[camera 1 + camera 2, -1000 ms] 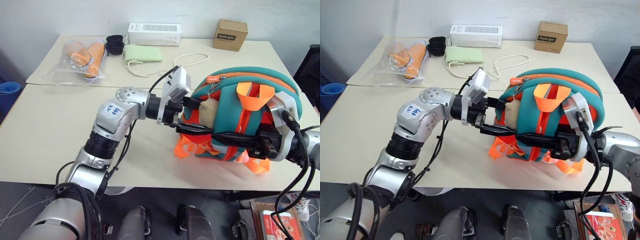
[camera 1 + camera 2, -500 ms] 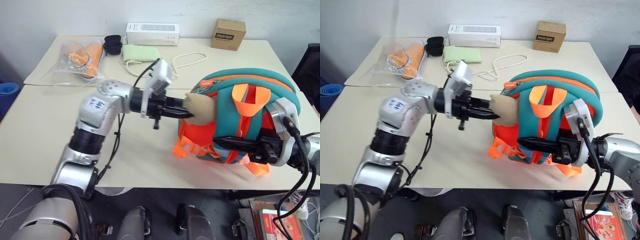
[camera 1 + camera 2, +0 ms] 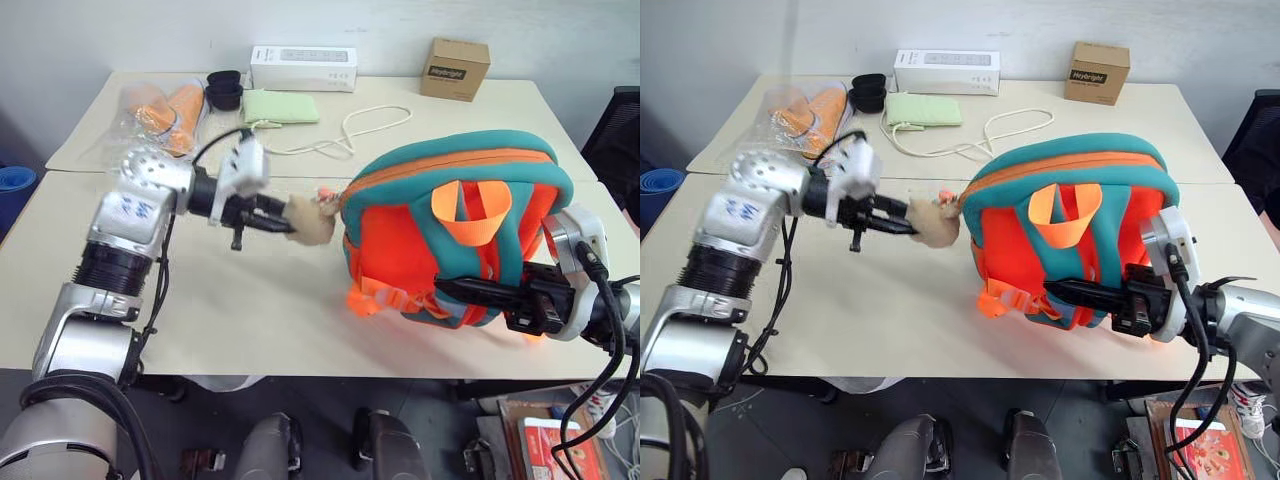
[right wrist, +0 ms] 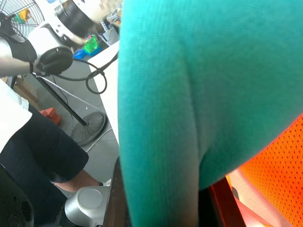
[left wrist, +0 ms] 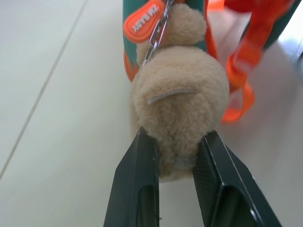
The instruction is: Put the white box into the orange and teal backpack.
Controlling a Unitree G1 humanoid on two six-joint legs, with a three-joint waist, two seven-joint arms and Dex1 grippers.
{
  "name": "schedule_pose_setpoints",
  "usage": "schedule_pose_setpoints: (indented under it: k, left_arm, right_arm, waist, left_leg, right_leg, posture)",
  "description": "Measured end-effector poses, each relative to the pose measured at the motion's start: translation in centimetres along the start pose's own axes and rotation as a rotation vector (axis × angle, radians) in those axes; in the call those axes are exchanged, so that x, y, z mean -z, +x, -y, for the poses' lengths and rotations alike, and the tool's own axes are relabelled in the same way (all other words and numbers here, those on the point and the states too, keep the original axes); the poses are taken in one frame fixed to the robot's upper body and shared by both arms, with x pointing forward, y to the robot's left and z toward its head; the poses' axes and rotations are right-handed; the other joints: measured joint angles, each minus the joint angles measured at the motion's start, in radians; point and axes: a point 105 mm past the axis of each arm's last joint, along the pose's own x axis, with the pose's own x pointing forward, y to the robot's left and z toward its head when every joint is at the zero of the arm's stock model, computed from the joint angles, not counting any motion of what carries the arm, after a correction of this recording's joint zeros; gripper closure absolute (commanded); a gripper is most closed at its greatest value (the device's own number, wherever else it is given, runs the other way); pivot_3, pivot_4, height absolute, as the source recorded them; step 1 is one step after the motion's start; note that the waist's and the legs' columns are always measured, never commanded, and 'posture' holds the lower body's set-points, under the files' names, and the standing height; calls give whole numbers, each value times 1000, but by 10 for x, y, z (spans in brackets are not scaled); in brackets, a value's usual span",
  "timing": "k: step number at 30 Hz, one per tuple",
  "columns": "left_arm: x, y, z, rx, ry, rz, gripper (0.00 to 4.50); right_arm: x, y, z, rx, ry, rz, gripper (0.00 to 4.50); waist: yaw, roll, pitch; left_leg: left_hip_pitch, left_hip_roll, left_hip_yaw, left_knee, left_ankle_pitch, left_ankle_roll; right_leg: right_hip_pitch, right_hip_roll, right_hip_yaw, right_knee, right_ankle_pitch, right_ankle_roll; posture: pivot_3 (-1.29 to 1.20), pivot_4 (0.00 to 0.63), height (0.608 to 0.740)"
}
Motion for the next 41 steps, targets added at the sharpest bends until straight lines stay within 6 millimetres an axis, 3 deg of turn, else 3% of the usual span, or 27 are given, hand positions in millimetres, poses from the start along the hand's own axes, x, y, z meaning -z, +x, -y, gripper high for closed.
schedule_pose_setpoints:
  k: [4, 7, 13, 16, 17, 18, 25, 29, 31, 32, 37, 41]
  left_arm:
    - [13, 18, -2, 2, 75, -42, 3862]
    - [10, 24, -4, 1, 116, -43, 3862]
    - [7, 73, 27, 72, 72, 75, 3862]
    - [6, 76, 33, 82, 53, 76, 3862]
    - [5, 73, 33, 82, 52, 69, 3523]
    - [5, 69, 33, 83, 50, 59, 3179]
    - [17, 23, 37, 56, -95, 67, 1056]
    - [11, -18, 40, 4, -243, 133, 0]
    - [3, -40, 36, -57, -287, 168, 0]
    - [-2, -49, 36, -78, -302, 186, 0]
    - [-21, -105, 44, -200, -398, 250, 0]
    - [-30, -133, 55, -269, -423, 289, 0]
  right_arm:
    - [-6, -2, -2, -6, -9, 24, 4500]
    - [-8, -2, -3, -14, -6, 36, 4500]
    - [-9, -3, 1, 19, -26, 38, 4500]
    - [-8, -3, 8, 70, -59, 34, 4500]
    - [-7, -4, 12, 96, -74, 24, 4500]
    - [-6, -4, 16, 120, -91, 16, 4500]
    - [-1, -20, 36, 196, -88, -51, 2259]
    - [-11, -61, 40, 267, -76, -124, 902]
    - [-18, -81, 41, 311, -62, -130, 165]
    - [-21, -88, 40, 320, -57, -129, 30]
    - [-29, -136, 40, 432, -68, -163, 30]
    - [-37, -159, 43, 485, -65, -116, 30]
  waist:
    - [1, 0, 0]
    - [-1, 0, 0]
    - [3, 0, 0]
    - [3, 0, 0]
    - [2, 0, 0]
    - [1, 0, 0]
    - [-13, 0, 0]
    - [-15, 0, 0]
    - [-12, 0, 0]
    - [-11, 0, 0]
    - [-14, 0, 0]
    - [-21, 0, 0]
  left_leg:
    - [-1, 0, 0, 0, -1, 1]
    - [-1, 0, 0, 0, -1, 1]
    - [-1, -1, -1, 1, -1, 2]
    - [-2, -1, -1, 2, -1, 3]
    - [-1, -1, -1, 2, -1, 3]
    - [-1, -1, -1, 2, -1, 3]
    - [-1, 0, 0, 1, -2, 2]
    - [-1, -1, -1, 1, -1, 3]
    - [-1, -1, -2, 1, -1, 3]
    - [-1, -1, -1, 1, -2, 3]
    - [1, -1, -1, 0, -2, 2]
    - [3, 0, -1, -1, -3, 0]
  right_leg:
    - [0, -5, 0, 0, 0, 0]
    - [0, -5, -1, -1, 0, 0]
    - [0, -6, -1, 0, 0, 0]
    - [0, -6, -2, 0, 0, 1]
    - [0, -6, -3, 0, 0, 1]
    - [0, -6, -3, 0, 0, 1]
    - [0, -4, -7, 1, 0, 1]
    - [2, -4, -8, 0, 0, 1]
    - [3, -5, -7, -1, 0, 1]
    - [3, -5, -7, -1, 0, 1]
    - [3, -4, -2, -2, 0, 1]
    - [4, -4, 0, -2, 0, 1]
  posture:
    - [0, 150, 740]
    - [0, 150, 740]
    - [0, 150, 740]
    - [0, 150, 740]
    - [0, 150, 740]
    - [0, 150, 740]
    - [0, 150, 740]
    - [0, 150, 740]
    - [0, 150, 740]
    - [0, 150, 740]
    - [0, 150, 740]
    - [0, 150, 740]
